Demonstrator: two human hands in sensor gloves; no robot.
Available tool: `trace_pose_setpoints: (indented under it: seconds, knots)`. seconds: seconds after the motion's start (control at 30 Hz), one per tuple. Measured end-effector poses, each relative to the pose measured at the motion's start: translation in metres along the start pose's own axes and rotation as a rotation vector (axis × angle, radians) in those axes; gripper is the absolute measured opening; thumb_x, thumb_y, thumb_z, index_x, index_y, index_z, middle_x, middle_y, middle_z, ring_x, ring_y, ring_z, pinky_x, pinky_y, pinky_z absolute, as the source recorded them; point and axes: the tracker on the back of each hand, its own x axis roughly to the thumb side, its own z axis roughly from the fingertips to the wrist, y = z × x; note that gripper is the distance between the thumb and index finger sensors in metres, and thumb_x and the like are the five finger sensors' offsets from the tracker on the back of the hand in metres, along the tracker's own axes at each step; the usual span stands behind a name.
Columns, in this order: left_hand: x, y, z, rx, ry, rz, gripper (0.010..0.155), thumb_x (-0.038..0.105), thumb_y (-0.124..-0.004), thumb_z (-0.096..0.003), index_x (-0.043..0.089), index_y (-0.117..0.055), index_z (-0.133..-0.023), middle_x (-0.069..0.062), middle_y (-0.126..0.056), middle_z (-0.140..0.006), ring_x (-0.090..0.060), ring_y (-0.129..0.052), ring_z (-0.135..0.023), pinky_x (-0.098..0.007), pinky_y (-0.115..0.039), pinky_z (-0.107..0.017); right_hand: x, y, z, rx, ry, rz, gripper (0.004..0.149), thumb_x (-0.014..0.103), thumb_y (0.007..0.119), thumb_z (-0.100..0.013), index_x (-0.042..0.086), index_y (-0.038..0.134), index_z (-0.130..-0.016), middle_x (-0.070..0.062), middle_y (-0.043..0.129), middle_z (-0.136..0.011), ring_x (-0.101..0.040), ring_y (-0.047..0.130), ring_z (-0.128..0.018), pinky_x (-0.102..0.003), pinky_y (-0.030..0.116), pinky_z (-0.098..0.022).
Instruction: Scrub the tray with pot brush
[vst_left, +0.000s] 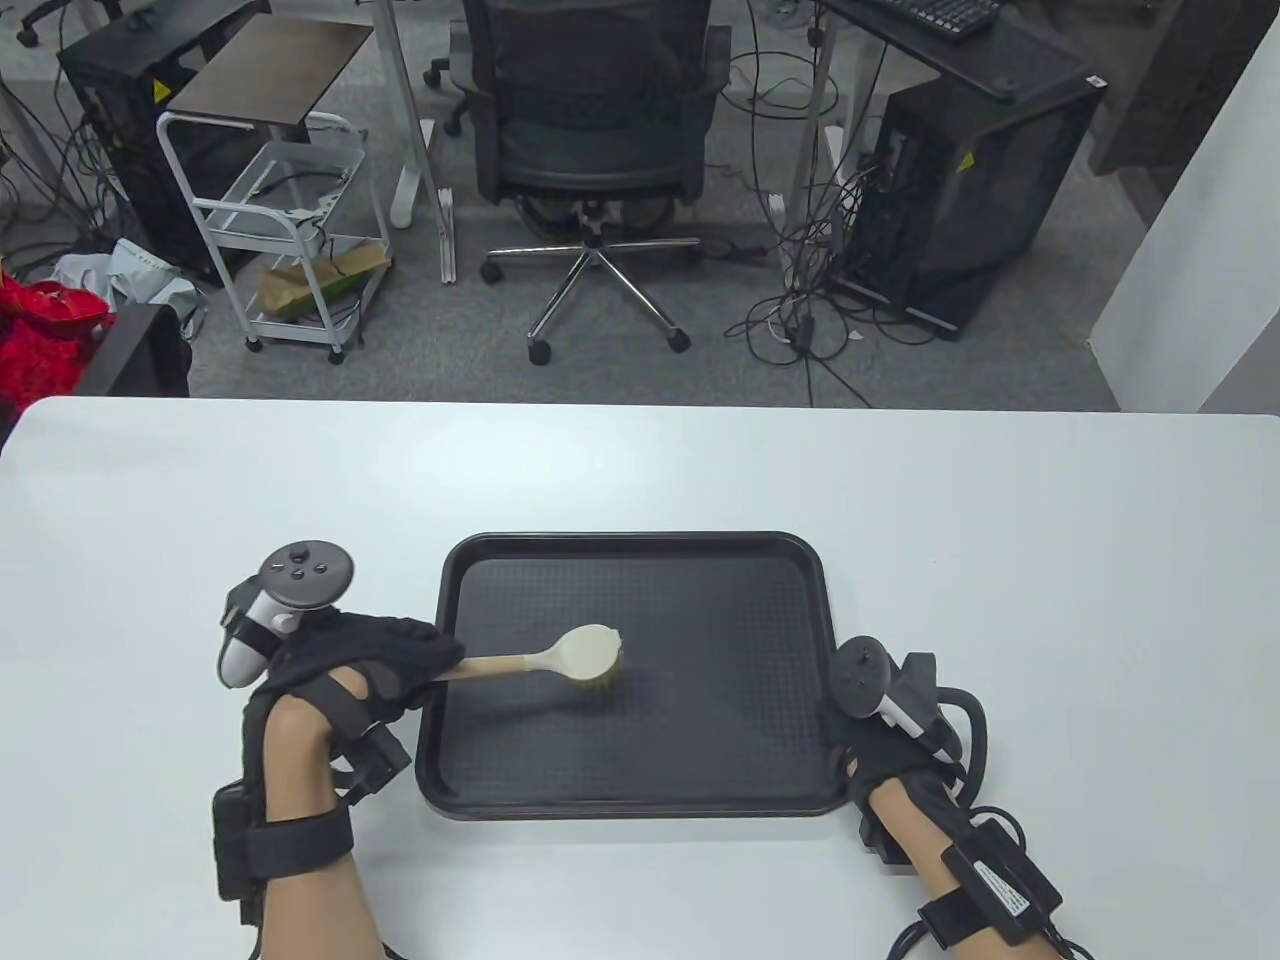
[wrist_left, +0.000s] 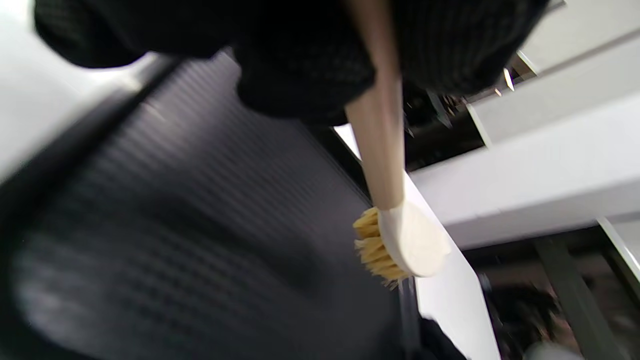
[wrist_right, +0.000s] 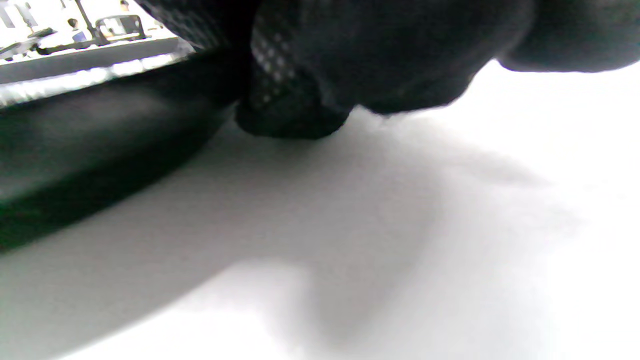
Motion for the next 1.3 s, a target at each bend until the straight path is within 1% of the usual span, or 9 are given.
trace_pose_setpoints:
  seconds: [0.1, 0.27, 0.37, 0.5, 0.63, 0.87, 1.07, 1.2, 1.3]
  knots:
    - [0.021, -0.027, -0.022, -0.05, -0.02, -0.019, 0.059, 0.053, -0.083, -0.0384, 0.01, -0.087, -0.079, -0.002, -0.101, -0.049, -0.019, -0.095, -0.016, -0.049, -0.083, -0.042, 0.0, 0.0, 0.0, 0.001, 0.0, 0.0, 0.06, 0.037, 0.072, -0.048, 0.005, 0.056, -0.096, -0.003, 0.098, -0.038, -0.023, 0.094, -0.012, -0.045, 0.083, -0.023]
    - [0.051, -0.064, -0.045, -0.055, -0.044, -0.06, 0.059, 0.053, -0.081, -0.0388, 0.01, -0.085, -0.079, -0.001, -0.101, -0.047, -0.019, -0.095, -0.015, -0.048, -0.084, -0.041, 0.0, 0.0, 0.0, 0.0, 0.0, 0.0, 0.06, 0.037, 0.072, -0.048, 0.005, 0.056, -0.096, -0.003, 0.098, -0.038, -0.023, 0.094, -0.012, -0.045, 0.083, -0.023]
    - [0.06, -0.082, -0.053, -0.072, -0.036, -0.083, 0.059, 0.053, -0.081, -0.0388, 0.01, -0.085, -0.079, -0.001, -0.101, -0.048, -0.019, -0.094, -0.015, -0.049, -0.083, -0.041, 0.0, 0.0, 0.0, 0.001, 0.0, 0.0, 0.06, 0.037, 0.072, -0.048, 0.005, 0.056, -0.096, -0.003, 0.098, -0.038, -0.023, 0.094, -0.012, -0.045, 0.083, -0.023]
    - [0.065, -0.103, -0.065, -0.058, 0.004, -0.152, 0.059, 0.053, -0.081, -0.0386, 0.01, -0.085, -0.078, -0.002, -0.101, -0.048, -0.019, -0.095, -0.015, -0.049, -0.083, -0.041, 0.0, 0.0, 0.0, 0.001, -0.001, -0.003, 0.06, 0.037, 0.072, -0.048, 0.005, 0.056, -0.096, -0.003, 0.098, -0.038, -0.023, 0.094, -0.012, -0.045, 0.083, -0.023]
    - [0.068, -0.117, -0.072, -0.083, 0.005, -0.188, 0.06, 0.053, -0.081, -0.0384, 0.01, -0.085, -0.079, -0.001, -0.101, -0.048, -0.019, -0.095, -0.016, -0.048, -0.083, -0.041, 0.0, 0.0, 0.0, 0.0, -0.001, -0.003, 0.06, 0.037, 0.072, -0.048, 0.005, 0.056, -0.096, -0.003, 0.098, -0.038, -0.023, 0.094, -0.012, -0.045, 0.083, -0.023]
    - [0.08, -0.135, -0.073, -0.141, -0.023, -0.217, 0.059, 0.053, -0.081, -0.0387, 0.01, -0.086, -0.079, -0.002, -0.102, -0.048, -0.02, -0.095, -0.016, -0.049, -0.083, -0.041, 0.0, 0.0, 0.0, 0.0, -0.001, -0.002, 0.06, 0.037, 0.072, -0.048, 0.005, 0.056, -0.096, -0.003, 0.098, -0.038, -0.023, 0.094, -0.012, -0.045, 0.083, -0.023]
    - [0.082, -0.151, -0.077, -0.266, -0.028, -0.256, 0.058, 0.052, -0.081, -0.0387, 0.011, -0.086, -0.079, -0.002, -0.102, -0.049, -0.021, -0.096, -0.016, -0.05, -0.083, -0.042, 0.0, 0.0, 0.0, 0.0, -0.001, -0.001, 0.06, 0.037, 0.072, -0.048, 0.005, 0.056, -0.096, -0.003, 0.098, -0.038, -0.023, 0.094, -0.012, -0.045, 0.083, -0.023]
    - [0.082, -0.152, -0.074, -0.302, 0.003, -0.309, 0.057, 0.052, -0.082, -0.0394, 0.016, -0.085, -0.083, -0.003, -0.102, -0.048, -0.021, -0.095, -0.016, -0.05, -0.082, -0.042, 0.0, 0.0, 0.0, 0.002, -0.001, -0.003, 0.06, 0.037, 0.073, -0.048, 0.005, 0.056, -0.096, -0.003, 0.098, -0.038, -0.023, 0.094, -0.012, -0.045, 0.083, -0.023]
    - [0.08, -0.146, -0.071, -0.322, 0.03, -0.334, 0.056, 0.052, -0.082, -0.0395, 0.017, -0.084, -0.084, -0.003, -0.102, -0.047, -0.022, -0.095, -0.016, -0.05, -0.082, -0.043, 0.0, 0.0, 0.0, 0.001, -0.001, -0.001, 0.06, 0.037, 0.072, -0.048, 0.005, 0.056, -0.096, -0.003, 0.098, -0.038, -0.023, 0.094, -0.012, -0.045, 0.083, -0.023]
